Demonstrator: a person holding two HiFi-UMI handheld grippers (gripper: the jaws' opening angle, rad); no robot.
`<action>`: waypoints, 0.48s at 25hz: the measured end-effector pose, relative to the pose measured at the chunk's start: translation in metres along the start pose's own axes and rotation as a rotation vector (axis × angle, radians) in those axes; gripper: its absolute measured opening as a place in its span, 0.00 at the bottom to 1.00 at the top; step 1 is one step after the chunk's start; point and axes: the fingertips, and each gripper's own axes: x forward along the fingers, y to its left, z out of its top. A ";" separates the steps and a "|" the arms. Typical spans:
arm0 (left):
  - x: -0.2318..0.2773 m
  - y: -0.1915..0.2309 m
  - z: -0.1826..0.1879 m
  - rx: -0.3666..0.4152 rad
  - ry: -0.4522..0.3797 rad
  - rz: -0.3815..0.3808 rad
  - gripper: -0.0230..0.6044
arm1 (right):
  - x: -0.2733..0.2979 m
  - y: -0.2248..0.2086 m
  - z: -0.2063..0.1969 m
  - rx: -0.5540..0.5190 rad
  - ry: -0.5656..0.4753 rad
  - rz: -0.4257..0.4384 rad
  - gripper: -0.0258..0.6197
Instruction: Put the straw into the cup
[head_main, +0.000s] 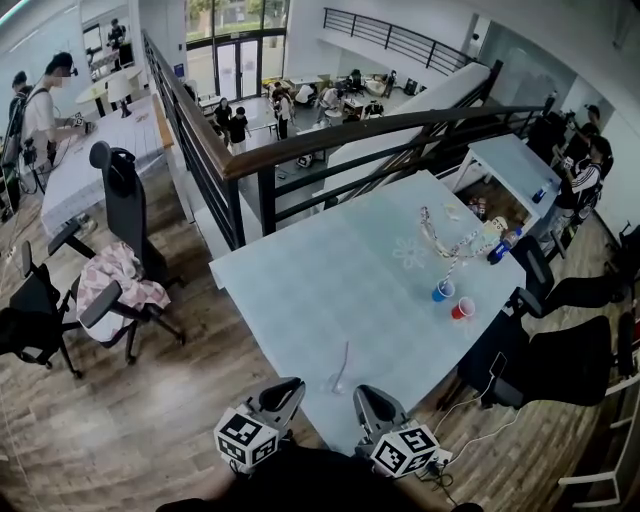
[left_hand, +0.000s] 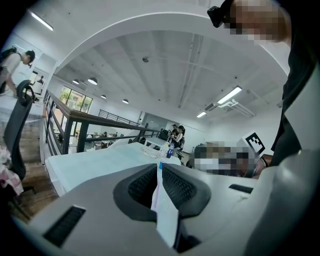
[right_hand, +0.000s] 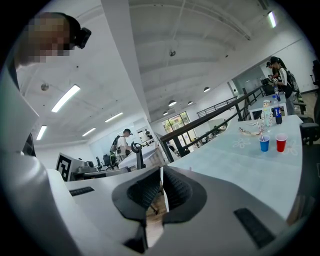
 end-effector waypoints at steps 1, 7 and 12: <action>0.001 -0.001 -0.001 -0.001 0.004 -0.003 0.10 | 0.000 -0.002 0.000 0.003 -0.001 -0.002 0.10; 0.008 -0.004 -0.004 -0.007 0.014 -0.005 0.10 | 0.000 -0.009 -0.001 0.006 0.002 0.005 0.10; 0.020 -0.011 -0.009 -0.009 0.028 -0.026 0.10 | -0.006 -0.020 0.001 0.007 -0.002 -0.010 0.10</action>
